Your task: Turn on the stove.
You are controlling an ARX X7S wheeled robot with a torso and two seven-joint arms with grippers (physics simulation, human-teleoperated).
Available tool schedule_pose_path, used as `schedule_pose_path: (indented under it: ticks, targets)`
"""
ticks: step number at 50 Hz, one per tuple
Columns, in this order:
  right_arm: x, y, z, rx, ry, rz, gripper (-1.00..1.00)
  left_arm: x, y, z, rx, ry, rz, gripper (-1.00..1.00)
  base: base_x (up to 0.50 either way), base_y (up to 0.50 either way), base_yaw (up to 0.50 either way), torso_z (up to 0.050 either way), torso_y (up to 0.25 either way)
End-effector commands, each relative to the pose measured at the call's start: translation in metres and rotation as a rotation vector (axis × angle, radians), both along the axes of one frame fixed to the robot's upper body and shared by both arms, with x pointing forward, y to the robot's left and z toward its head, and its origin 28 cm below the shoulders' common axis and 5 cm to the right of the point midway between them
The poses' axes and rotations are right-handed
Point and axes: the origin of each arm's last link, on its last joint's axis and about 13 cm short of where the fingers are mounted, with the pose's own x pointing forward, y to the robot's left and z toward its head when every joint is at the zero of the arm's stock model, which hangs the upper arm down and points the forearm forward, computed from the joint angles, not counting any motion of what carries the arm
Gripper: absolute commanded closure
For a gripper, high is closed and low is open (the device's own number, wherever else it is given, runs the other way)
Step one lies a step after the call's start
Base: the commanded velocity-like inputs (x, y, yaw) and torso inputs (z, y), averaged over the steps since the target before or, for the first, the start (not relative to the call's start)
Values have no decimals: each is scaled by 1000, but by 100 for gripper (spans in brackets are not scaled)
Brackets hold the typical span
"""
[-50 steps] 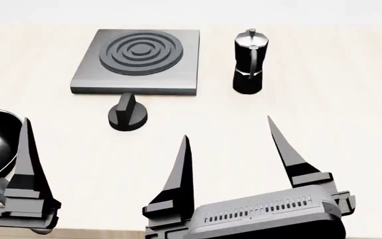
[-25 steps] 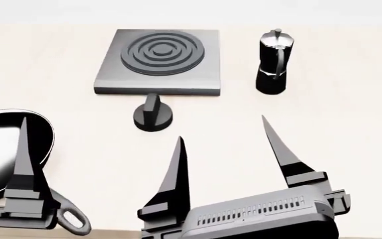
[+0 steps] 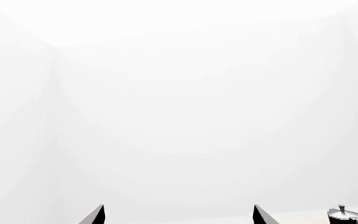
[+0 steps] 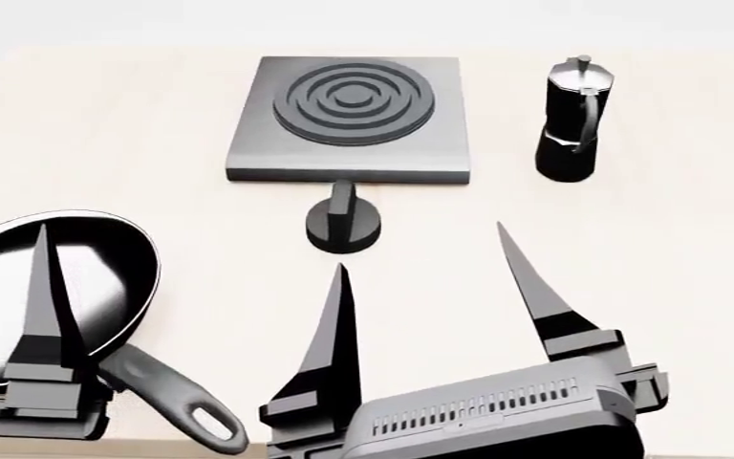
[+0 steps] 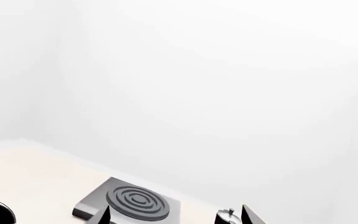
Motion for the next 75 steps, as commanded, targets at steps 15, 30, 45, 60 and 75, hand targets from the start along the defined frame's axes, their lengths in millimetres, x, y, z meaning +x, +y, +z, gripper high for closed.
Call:
schedule_pose_path:
  ticks: [15,30,45,60,75]
  targets:
    - [0,1,-1,-5,9,14,-100,1,0,-1,-3,4,1,-100,0,139,0,0,0]
    - [1,2,-2,-5,27,21,-100,0,0,-1,4,2,4,-100,38,0,0,0,0]
    - [1,1,-2,-5,27,24,-100,0,0,-1,4,0,5,-100,130,0,0,0,0]
    - [1,2,-2,-3,27,25,-100,1,0,-1,-1,2,3,-100,128,0,0,0,0]
    - [2,1,-4,0,33,29,-100,1,0,-2,3,7,6,-100,132,0,0,0,0]
